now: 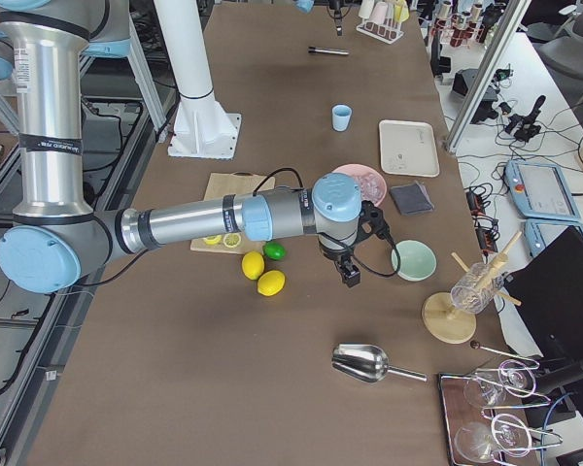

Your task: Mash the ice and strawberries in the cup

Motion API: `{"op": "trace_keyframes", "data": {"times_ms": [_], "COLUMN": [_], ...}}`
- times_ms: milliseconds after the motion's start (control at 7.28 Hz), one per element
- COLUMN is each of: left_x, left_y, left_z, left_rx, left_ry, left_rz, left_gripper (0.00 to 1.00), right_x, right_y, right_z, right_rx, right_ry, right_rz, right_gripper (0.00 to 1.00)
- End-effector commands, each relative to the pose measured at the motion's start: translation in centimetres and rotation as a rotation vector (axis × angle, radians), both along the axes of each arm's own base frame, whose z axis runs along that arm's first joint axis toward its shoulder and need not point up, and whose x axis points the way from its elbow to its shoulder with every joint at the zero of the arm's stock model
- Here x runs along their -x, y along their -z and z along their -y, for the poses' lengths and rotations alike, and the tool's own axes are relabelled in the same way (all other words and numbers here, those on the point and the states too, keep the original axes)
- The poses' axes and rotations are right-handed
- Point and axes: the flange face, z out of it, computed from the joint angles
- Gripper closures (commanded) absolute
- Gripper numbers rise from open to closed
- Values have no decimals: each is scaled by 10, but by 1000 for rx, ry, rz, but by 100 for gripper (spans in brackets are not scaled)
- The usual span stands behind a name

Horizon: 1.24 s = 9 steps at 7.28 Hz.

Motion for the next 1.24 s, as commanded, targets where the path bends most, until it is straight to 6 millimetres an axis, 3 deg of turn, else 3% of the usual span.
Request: {"op": "trace_keyframes", "data": {"times_ms": [0,137,412,549,962,1099], "left_x": [75,97,112,112,130,130], "left_y": [29,50,116,122,74,71], "left_z": [-2,-1,23,24,9,8], "left_rx": [-47,-77,-59,-53,-33,-11], "left_ry": [42,45,47,27,-33,-33], "left_rz": [-61,-36,-2,12,188,216], "left_gripper": [2,2,2,2,2,2], "right_x": [0,0,0,0,-2,-2], "right_y": [-7,-8,-15,-19,-24,-23], "right_z": [-6,-5,-6,-9,-10,-7], "right_rx": [14,14,31,40,42,44], "right_ry": [1,1,0,0,-5,-9], "right_rz": [0,-1,-1,-3,-47,-49], "right_gripper": [1,1,1,1,1,1]}}
